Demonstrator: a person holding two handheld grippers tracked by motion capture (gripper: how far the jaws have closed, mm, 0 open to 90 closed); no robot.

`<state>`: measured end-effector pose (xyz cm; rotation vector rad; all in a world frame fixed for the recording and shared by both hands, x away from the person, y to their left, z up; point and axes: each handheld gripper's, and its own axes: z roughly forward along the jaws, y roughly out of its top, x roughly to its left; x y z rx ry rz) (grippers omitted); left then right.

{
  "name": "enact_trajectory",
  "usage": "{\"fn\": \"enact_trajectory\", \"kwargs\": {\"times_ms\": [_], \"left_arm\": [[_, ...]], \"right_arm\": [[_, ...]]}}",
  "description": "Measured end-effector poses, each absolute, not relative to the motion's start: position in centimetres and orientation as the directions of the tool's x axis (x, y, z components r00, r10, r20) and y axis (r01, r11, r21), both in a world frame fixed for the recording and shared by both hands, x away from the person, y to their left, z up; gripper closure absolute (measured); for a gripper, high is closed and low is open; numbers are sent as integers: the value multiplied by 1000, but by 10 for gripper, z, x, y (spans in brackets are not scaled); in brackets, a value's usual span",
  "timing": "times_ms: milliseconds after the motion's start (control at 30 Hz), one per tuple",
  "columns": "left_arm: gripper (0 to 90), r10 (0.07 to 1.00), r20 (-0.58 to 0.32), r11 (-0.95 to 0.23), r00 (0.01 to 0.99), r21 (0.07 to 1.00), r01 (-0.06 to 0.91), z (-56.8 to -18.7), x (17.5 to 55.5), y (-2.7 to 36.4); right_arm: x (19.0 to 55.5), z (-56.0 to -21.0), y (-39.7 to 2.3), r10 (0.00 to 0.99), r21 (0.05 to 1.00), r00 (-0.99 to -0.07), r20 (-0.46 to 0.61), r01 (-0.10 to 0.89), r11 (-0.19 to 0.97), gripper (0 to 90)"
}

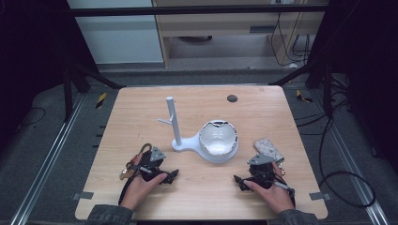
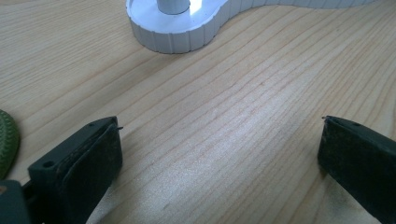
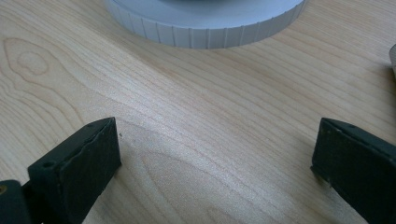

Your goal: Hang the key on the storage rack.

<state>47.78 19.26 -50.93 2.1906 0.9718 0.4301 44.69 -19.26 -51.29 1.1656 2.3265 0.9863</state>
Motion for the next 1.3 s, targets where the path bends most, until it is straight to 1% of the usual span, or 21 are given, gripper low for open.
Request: {"fn": "enact_trajectory", "kwargs": {"times_ms": [133,167,200,333,433,500,567,600,633,667,767,867,1000,1100,1200,1233,1300], "left_arm": [[14,742,31,-488,670,710,507,-507,476,193],[47,740,53,-496,671,717,490,-504,474,195],[36,740,53,-496,671,717,490,-504,474,195],[67,744,57,-487,666,728,482,-497,473,203],[79,750,100,-521,654,699,490,-487,477,217],[85,754,109,-524,647,694,494,-483,479,221],[89,764,130,-544,632,657,522,-471,485,235],[89,764,130,-544,632,657,522,-471,485,235],[90,778,133,-543,614,636,549,-464,490,244],[92,778,133,-543,614,636,549,-464,490,244],[102,812,124,-517,570,606,605,-455,501,262],[105,827,114,-508,551,573,643,-453,509,272],[158,832,124,-512,540,548,662,-451,515,277],[222,835,111,-506,539,538,674,-449,517,277],[278,824,96,-524,558,504,686,-449,520,273],[315,818,90,-532,568,495,687,-449,520,272],[331,812,86,-544,577,471,694,-450,521,269]], "right_arm": [[447,-513,-193,802,720,-597,-6,554,418,11],[446,-513,-193,804,722,-595,-4,555,414,11],[446,-513,-193,803,723,-596,-3,553,414,12],[446,-513,-193,800,724,-600,-5,550,417,11],[446,-513,-193,800,724,-600,-6,549,417,11],[446,-513,-193,800,724,-601,-6,549,418,11],[445,-513,-194,798,724,-602,-6,548,419,12],[445,-513,-194,798,724,-602,-6,548,419,12],[445,-513,-194,798,724,-603,-5,548,419,11],[445,-513,-194,798,724,-603,-5,548,419,11],[445,-513,-194,799,723,-602,-3,551,418,12],[445,-513,-194,799,721,-602,-5,551,420,11],[445,-513,-194,798,721,-602,-6,550,420,12],[445,-513,-194,798,722,-602,-6,550,420,11],[445,-513,-194,799,722,-602,-5,550,419,12],[445,-513,-194,799,722,-602,-5,550,419,11],[445,-513,-194,798,723,-602,-7,549,420,11]]}}
